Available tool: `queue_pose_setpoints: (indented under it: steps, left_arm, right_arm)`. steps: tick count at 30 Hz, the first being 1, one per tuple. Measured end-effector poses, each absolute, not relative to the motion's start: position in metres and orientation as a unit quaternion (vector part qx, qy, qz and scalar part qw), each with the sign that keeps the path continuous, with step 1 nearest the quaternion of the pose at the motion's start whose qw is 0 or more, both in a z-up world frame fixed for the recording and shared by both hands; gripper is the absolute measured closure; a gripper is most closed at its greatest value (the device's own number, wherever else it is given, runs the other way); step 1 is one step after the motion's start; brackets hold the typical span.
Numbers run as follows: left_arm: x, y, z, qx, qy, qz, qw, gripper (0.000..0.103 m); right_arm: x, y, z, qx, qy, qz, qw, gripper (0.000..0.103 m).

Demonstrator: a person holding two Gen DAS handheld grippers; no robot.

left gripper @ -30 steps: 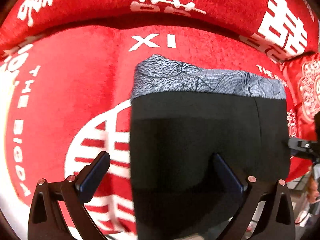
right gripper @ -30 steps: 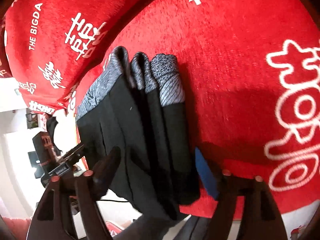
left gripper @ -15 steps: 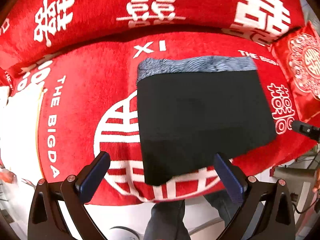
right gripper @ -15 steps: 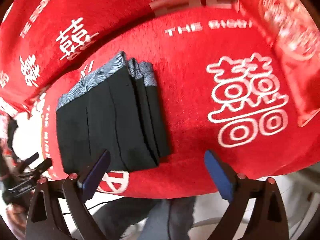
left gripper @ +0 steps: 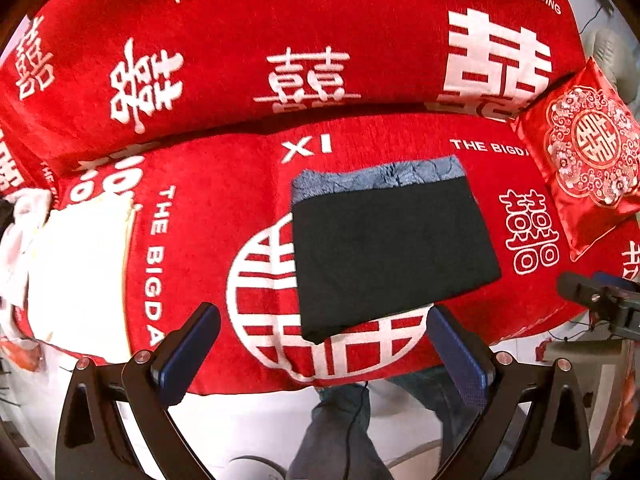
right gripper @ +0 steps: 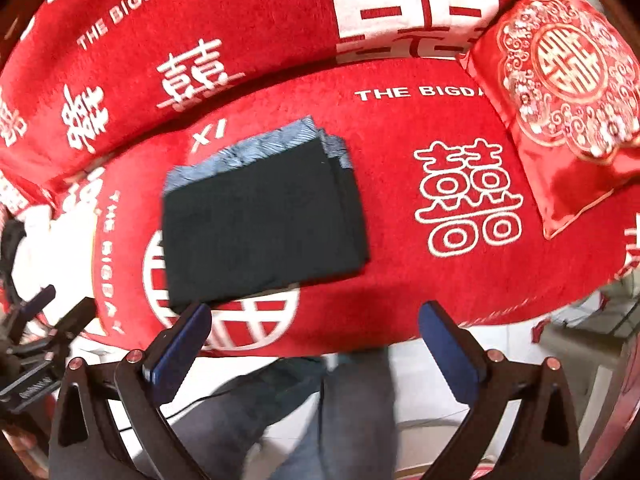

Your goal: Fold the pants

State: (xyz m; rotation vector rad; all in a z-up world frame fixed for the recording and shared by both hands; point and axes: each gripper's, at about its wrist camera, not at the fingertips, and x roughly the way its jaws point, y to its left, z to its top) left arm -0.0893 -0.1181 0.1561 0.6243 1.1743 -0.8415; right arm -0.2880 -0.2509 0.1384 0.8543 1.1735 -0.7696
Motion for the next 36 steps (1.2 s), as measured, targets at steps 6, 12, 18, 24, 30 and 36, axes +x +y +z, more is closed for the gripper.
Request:
queue_pose_setpoints:
  steps: [6,12,18,24,30,36]
  left_arm:
    - [-0.087,-0.114,0.177,0.285,0.516,-0.364,0.721,0.000]
    - [-0.091,-0.119,0.177,0.288,0.522,-0.339,0.728,0.000]
    - [-0.101,-0.127,0.182,0.277,0.534,-0.322,0.731,0.000]
    - [-0.108,-0.133,0.189,0.276,0.537,-0.307,0.736,0.000]
    - [-0.113,-0.136,0.189,0.279,0.543,-0.301,0.733,0.000]
    - [-0.115,-0.140,0.189,0.285,0.544,-0.302,0.729,0.000]
  right_arm:
    - [-0.276,-0.246,0.158,0.374,0.527,-0.341,0.683,0.000]
    - [-0.256,-0.248,0.168,0.340,0.552,-0.325,0.688,0.000]
    - [-0.255,-0.252,0.177,0.317,0.568,-0.305,0.696,0.000]
    - [-0.255,-0.257,0.180,0.297,0.582,-0.304,0.693,0.000]
    - [-0.254,-0.260,0.180,0.289,0.589,-0.294,0.695,0.000]
    - [-0.253,-0.261,0.179,0.284,0.592,-0.293,0.695,0.000]
